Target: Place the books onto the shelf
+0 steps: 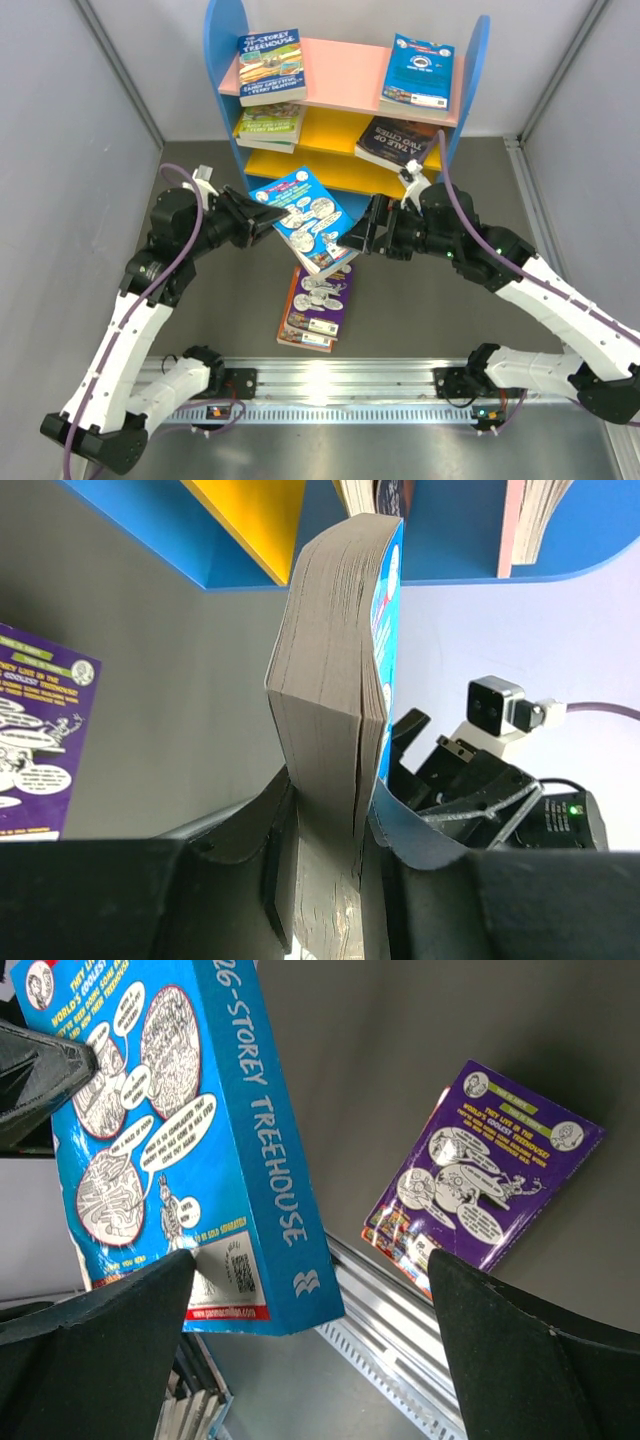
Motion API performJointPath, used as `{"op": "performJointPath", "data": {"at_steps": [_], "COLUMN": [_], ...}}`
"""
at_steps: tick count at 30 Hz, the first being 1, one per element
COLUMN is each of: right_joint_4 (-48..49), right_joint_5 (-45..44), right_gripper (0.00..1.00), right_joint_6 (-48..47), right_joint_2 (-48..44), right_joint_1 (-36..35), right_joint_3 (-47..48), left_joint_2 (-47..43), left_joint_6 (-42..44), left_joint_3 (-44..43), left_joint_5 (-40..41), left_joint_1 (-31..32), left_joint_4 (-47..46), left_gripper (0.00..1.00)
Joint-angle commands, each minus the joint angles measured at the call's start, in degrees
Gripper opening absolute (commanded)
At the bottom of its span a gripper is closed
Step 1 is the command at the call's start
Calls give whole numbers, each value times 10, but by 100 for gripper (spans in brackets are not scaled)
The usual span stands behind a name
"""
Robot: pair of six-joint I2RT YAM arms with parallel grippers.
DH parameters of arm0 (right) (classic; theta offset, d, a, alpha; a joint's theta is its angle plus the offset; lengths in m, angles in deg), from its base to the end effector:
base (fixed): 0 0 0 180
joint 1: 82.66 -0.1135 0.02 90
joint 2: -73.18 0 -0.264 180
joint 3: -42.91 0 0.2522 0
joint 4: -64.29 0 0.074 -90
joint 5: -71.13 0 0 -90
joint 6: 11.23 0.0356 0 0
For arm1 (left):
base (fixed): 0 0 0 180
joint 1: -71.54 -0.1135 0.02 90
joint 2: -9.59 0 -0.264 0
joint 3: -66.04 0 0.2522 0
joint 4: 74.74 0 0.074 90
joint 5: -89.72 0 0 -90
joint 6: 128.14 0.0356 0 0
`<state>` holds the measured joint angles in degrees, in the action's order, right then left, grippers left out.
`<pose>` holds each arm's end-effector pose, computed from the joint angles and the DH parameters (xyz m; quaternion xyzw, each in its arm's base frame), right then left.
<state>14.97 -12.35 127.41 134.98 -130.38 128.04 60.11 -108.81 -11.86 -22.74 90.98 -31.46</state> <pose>0.1485 0.1693 0.3981 -0.0233 0.8468 0.4265 0.3169 0.1642 -0.0724 0.4040 -0.2326 0.7566 -0.5281 0.3075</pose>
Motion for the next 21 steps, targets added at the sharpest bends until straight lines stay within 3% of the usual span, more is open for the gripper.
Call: {"op": "performJointPath", "data": {"at_steps": [1, 4, 7, 10, 17, 18, 21], "right_joint_4": [37, 87, 124, 152, 175, 175, 164], "right_joint_5": [2, 20, 43, 67, 84, 82, 64], "right_gripper": [100, 100, 88, 72, 6, 0, 0], "right_joint_6": [18, 44, 58, 71, 104, 107, 105], "right_joint_2": [-3, 5, 22, 31, -4, -13, -22], "right_joint_1": [-3, -8, -15, -27, -50, -50, -49], "right_joint_3": [6, -1, 9, 20, 7, 6, 25], "left_joint_2": [-16, -22, -27, -19, 35, 41, 66], "left_joint_6": [-35, -64, -81, -90, -62, -54, -29], "left_joint_3": [-14, 8, 23, 28, -18, -26, -52], "left_joint_5": [-41, -60, -62, -66, -80, -81, -83], "left_joint_1": [-2, -1, -1, -1, -1, -1, -1], "left_joint_4": [-89, -127, -161, -183, -184, -170, -151], "left_gripper": [0, 0, 0, 0, 0, 0, 4]}}
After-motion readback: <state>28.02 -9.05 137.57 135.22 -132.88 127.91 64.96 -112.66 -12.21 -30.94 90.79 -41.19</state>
